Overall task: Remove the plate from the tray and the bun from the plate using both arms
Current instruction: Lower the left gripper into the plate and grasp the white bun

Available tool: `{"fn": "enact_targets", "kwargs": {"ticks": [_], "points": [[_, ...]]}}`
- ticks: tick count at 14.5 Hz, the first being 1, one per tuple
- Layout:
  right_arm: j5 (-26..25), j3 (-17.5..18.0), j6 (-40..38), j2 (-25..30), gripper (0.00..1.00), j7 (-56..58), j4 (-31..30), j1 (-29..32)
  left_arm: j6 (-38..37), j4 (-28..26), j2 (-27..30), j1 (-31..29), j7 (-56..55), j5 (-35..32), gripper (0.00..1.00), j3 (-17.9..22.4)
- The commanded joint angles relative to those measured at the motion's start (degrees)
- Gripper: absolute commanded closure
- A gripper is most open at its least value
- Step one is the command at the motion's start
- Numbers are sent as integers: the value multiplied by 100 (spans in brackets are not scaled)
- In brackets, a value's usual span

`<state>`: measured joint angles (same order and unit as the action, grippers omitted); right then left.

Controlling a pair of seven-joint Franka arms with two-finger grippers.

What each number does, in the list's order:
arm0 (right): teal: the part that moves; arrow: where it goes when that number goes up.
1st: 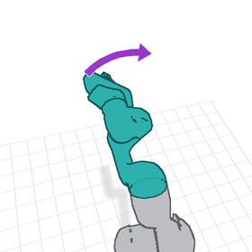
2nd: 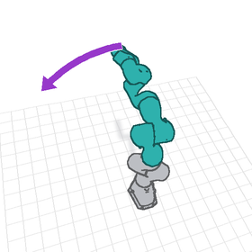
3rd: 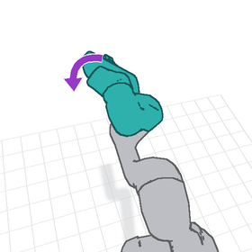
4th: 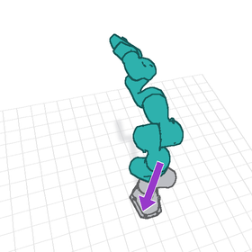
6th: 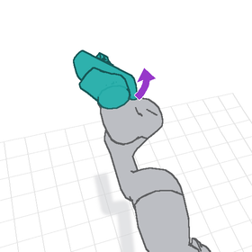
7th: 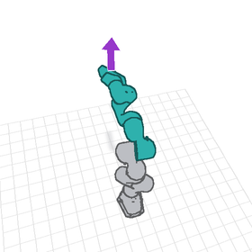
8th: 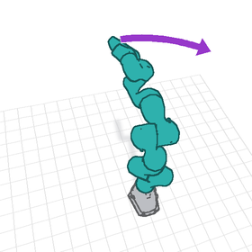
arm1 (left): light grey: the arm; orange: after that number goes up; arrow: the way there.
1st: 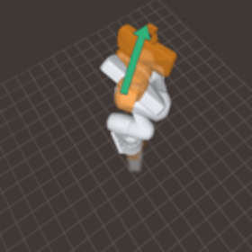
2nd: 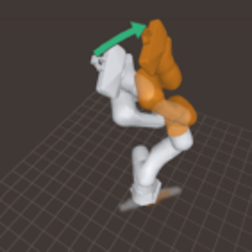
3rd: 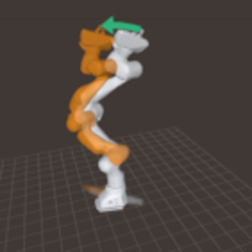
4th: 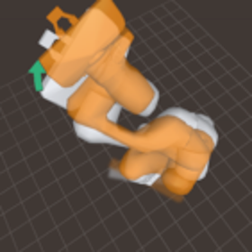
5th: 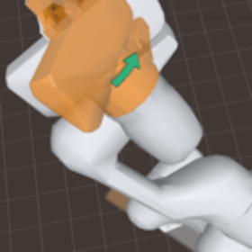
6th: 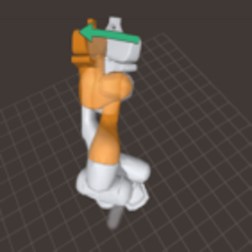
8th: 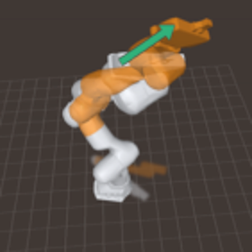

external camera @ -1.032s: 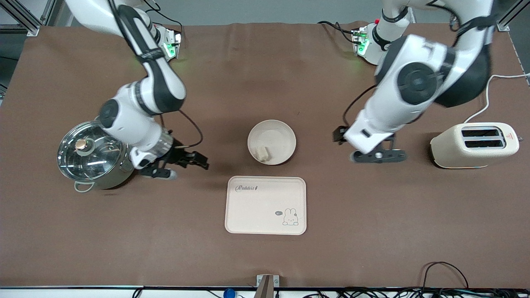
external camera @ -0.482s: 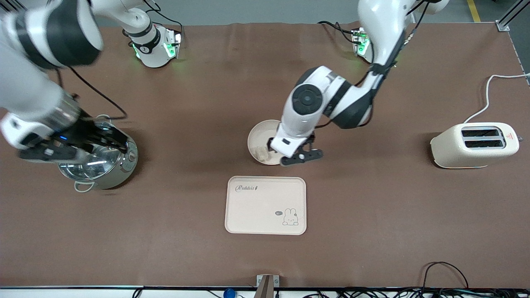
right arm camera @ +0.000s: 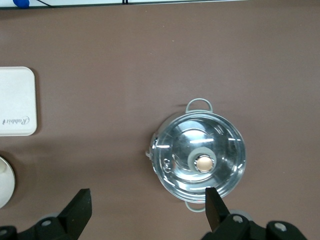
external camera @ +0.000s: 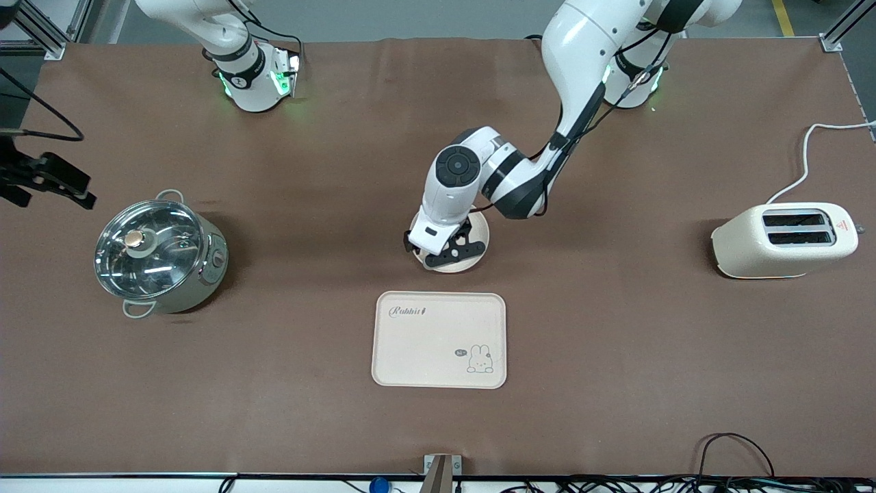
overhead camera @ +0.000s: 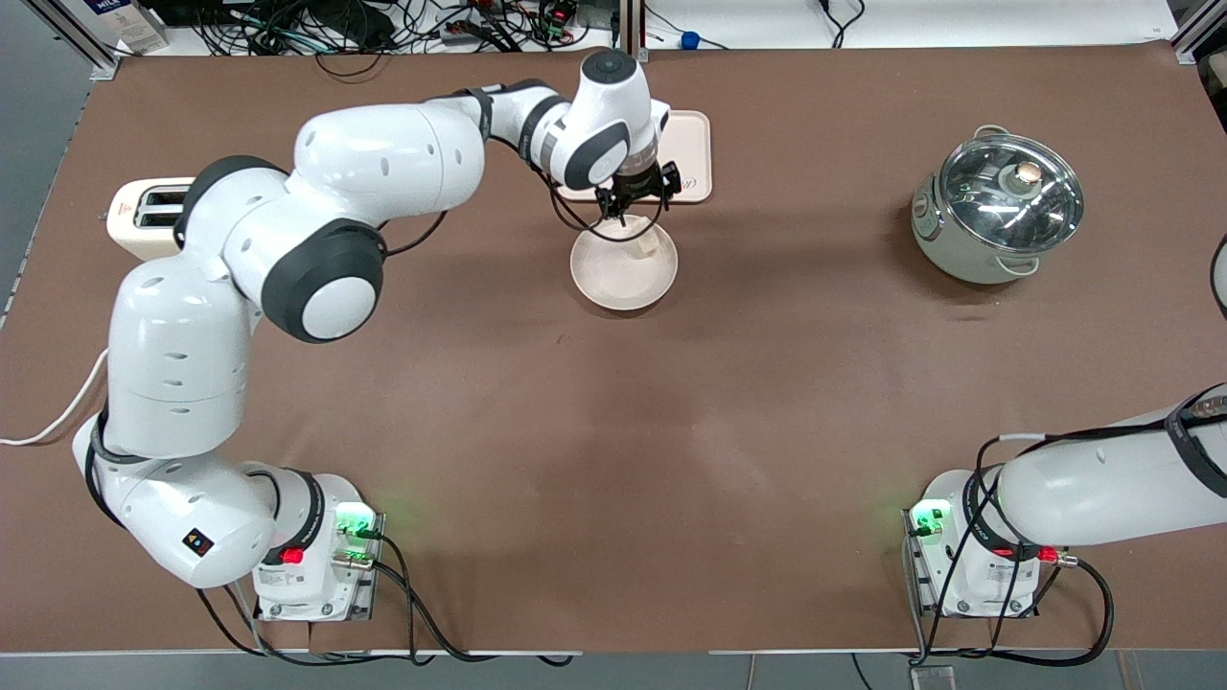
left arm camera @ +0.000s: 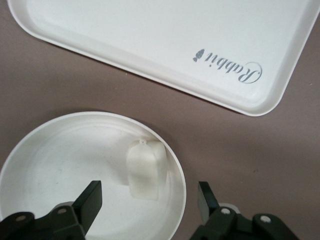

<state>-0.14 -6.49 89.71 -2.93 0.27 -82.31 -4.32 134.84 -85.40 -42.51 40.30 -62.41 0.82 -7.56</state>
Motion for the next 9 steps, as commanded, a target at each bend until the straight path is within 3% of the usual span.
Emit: {"fn": "enact_targets", "kwargs": {"ticks": [1,5,9], "points": [[-144,825,-268,196,0,175,-5,862,313,15,-169,65,-87,67,17,61],[-127,834,-454,214,0,175,22,950,385,-327,-214,65,-149,59,24,61],[-118,825,-436,178,0,184,180,933,411,-267,-354,74,-193,120,37,53]]}}
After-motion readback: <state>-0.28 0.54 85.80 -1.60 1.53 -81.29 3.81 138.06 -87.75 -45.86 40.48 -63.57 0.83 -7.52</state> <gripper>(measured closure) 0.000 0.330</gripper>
